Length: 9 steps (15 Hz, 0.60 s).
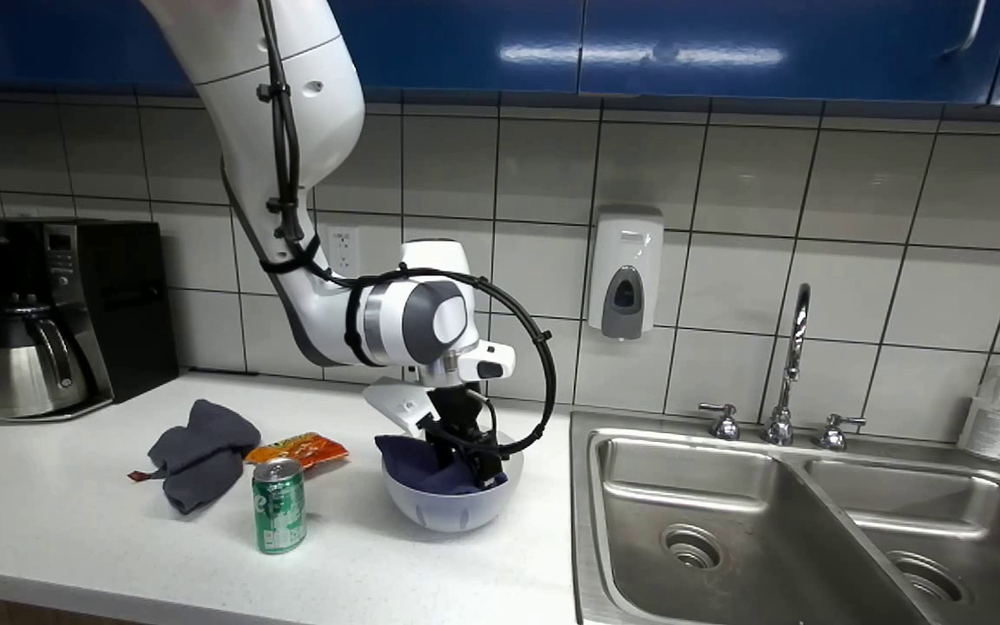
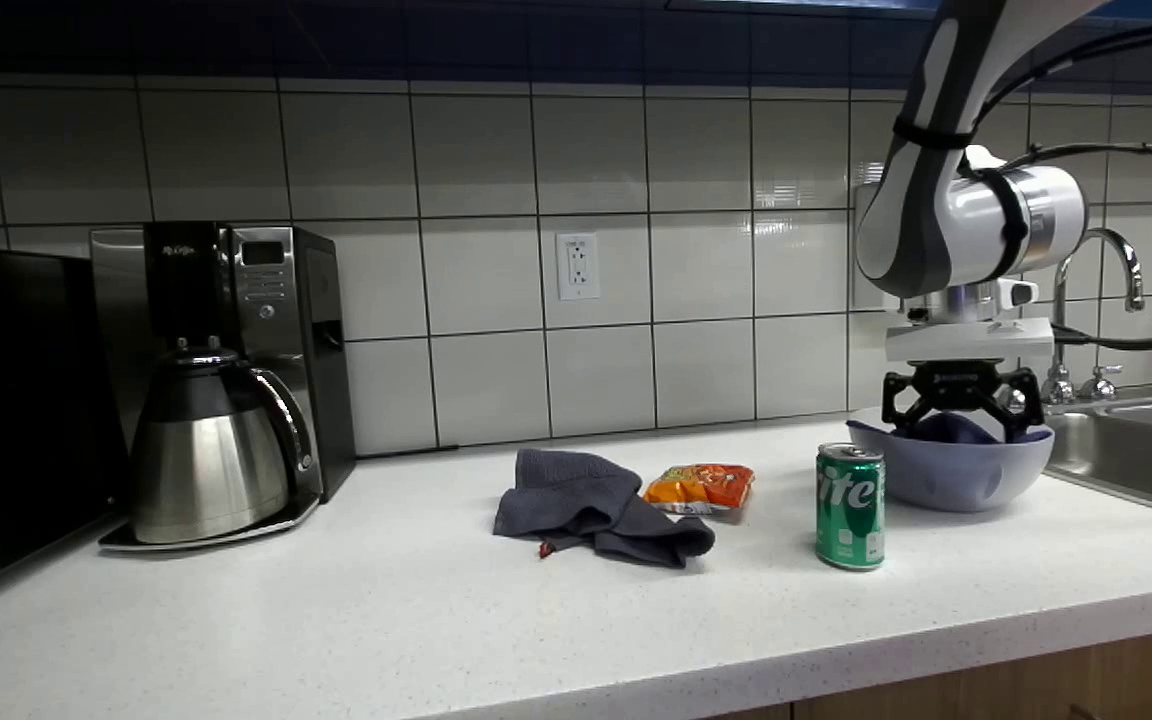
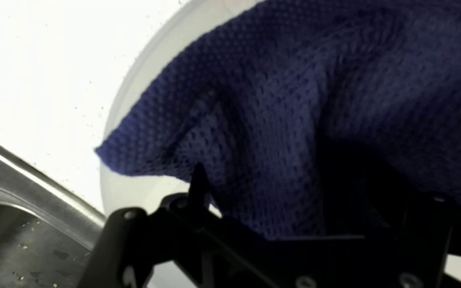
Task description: Remove the blue cloth from the clear bowl and put it on the countertop
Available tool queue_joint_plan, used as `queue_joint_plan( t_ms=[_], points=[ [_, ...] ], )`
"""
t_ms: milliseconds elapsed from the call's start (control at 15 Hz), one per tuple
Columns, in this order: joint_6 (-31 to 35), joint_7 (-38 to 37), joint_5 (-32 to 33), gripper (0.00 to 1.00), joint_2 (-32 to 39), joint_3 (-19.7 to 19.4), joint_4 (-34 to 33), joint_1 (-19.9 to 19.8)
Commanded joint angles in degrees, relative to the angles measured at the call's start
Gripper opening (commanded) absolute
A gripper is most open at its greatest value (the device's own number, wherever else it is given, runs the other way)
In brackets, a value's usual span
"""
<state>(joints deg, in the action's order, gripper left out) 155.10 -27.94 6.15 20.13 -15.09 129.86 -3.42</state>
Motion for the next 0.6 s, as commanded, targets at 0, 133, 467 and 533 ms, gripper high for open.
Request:
queue_joint_plan(
  t_ms=[0,133,467,533],
  points=[
    [1.18,0.56,0.55,1.00,0.31,-1.20,-0.04,1.24],
    [1.48,0.84,0.39,0.72,-0.08,-1.24,0.15,1.42],
    [2.70,0.85,0.24,0.34,-0.74,-1.55,0.96,1.83],
    [2.98,0.90,0.19,0.25,-0.91,-1.56,1.18,1.88]
  ],
)
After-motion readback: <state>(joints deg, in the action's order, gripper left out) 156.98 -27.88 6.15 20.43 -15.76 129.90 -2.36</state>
